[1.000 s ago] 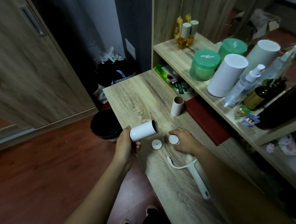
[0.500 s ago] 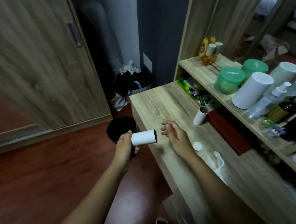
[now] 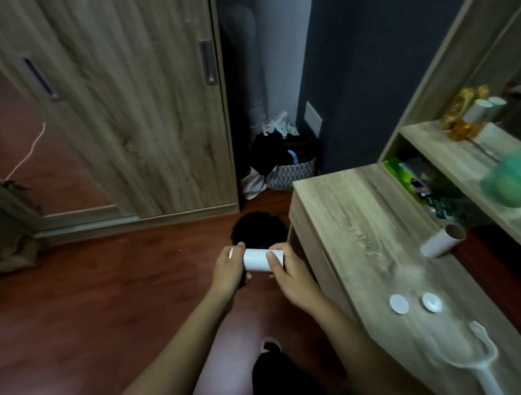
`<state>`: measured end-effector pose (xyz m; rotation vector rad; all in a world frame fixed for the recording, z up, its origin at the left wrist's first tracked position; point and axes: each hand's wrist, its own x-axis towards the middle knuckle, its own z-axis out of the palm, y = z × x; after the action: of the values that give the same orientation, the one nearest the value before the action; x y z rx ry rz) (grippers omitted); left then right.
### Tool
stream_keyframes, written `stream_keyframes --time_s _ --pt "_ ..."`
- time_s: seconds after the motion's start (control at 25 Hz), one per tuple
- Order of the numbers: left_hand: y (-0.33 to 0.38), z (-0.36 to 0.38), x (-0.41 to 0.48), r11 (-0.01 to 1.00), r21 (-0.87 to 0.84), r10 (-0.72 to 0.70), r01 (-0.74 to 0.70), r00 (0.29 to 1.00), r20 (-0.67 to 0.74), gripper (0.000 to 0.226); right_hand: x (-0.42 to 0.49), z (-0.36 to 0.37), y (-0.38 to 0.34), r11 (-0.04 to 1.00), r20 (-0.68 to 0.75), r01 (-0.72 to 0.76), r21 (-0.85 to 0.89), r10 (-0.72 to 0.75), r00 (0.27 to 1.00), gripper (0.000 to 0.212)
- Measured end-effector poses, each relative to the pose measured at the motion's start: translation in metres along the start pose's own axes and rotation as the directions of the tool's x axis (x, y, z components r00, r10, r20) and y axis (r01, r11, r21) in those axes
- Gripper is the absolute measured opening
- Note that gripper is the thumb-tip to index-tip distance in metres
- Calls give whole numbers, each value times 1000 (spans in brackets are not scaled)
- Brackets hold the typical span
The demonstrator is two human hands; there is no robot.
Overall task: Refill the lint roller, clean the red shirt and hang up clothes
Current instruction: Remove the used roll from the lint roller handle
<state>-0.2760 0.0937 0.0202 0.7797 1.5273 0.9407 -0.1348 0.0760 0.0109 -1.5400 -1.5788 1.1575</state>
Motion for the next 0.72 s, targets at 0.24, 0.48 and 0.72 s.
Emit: stream_keyframes --time_s 0.24,0.48,0.72 --pt "17 -3 124 984 131 -125 120 992 30 34 113 28 22 975 -14 -196 100 199 980 21" --pt "-3 -18 260 923 352 -156 157 987 -30 26 232 59 156 875 -117 -475 88 483 868 38" --pt "-109 -20 407 788 608 -194 100 977 91 51 311 108 219 753 -129 -576 317 636 761 40"
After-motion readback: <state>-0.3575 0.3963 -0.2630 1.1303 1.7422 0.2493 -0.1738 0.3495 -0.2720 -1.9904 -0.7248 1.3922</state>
